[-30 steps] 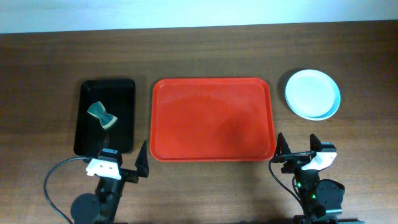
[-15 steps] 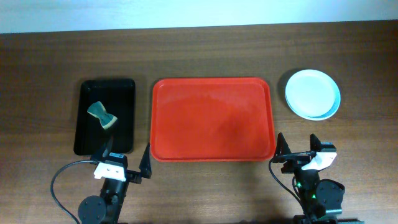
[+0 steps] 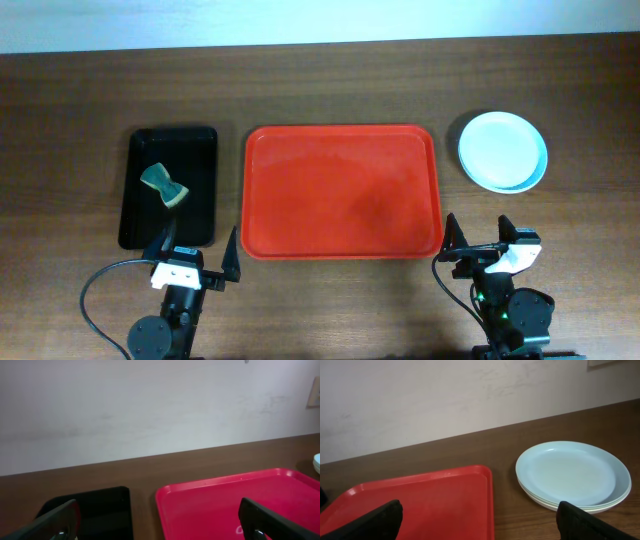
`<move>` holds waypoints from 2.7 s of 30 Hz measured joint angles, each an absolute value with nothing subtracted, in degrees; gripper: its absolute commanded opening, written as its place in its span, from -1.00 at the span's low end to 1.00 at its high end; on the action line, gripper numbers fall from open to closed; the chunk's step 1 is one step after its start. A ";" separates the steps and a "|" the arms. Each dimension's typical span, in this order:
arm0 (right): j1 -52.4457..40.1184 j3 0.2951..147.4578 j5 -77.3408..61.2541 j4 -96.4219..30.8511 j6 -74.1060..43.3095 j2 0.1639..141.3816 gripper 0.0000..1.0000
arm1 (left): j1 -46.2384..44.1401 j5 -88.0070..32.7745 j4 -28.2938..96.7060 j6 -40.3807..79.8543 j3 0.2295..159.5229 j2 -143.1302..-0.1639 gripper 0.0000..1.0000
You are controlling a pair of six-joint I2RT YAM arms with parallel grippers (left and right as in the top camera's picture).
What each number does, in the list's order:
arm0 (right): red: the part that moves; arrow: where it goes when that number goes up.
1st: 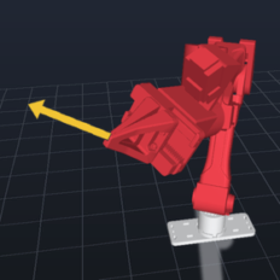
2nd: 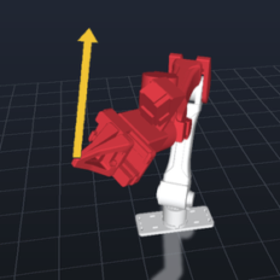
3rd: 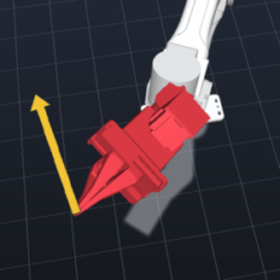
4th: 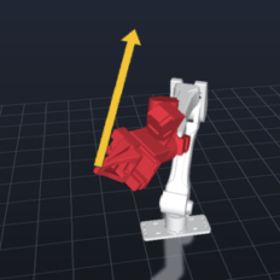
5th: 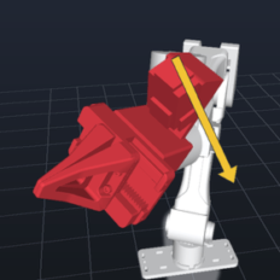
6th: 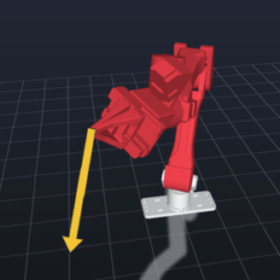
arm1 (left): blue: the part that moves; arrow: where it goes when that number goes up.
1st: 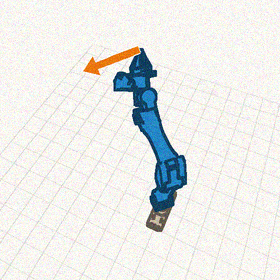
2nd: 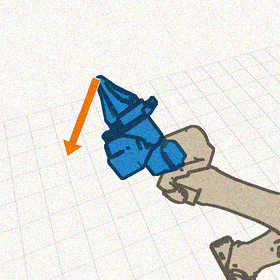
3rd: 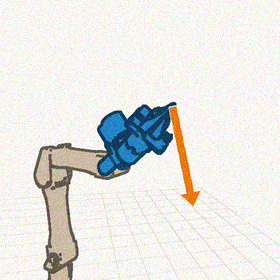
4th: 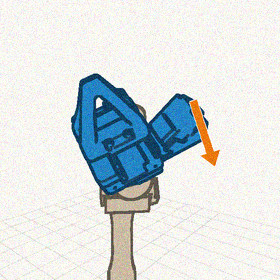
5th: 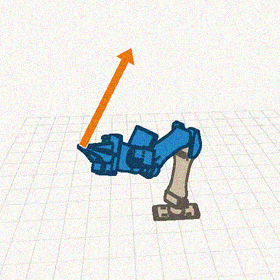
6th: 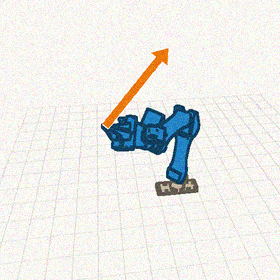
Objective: Clean dirty plates on tray and stack at the side
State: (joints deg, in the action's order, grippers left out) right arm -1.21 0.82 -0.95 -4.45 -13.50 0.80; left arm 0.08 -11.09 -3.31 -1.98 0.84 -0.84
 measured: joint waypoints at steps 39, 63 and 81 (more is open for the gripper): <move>-1.21 0.82 -0.95 -4.45 -13.52 0.80 0.97 | 0.08 -1.69 4.51 -3.73 0.75 -0.80 0.98; -1.21 0.82 -0.95 -4.47 -13.52 0.80 0.97 | 0.08 4.43 4.49 1.37 0.75 -0.80 0.98; -1.21 0.82 -0.95 -4.47 -13.52 0.80 0.97 | 0.10 4.93 4.45 1.08 0.75 -0.80 0.98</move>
State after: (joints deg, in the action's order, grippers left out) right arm -1.21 0.82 -0.95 -4.47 -13.52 0.80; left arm 0.10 4.93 4.45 1.08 0.75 -0.80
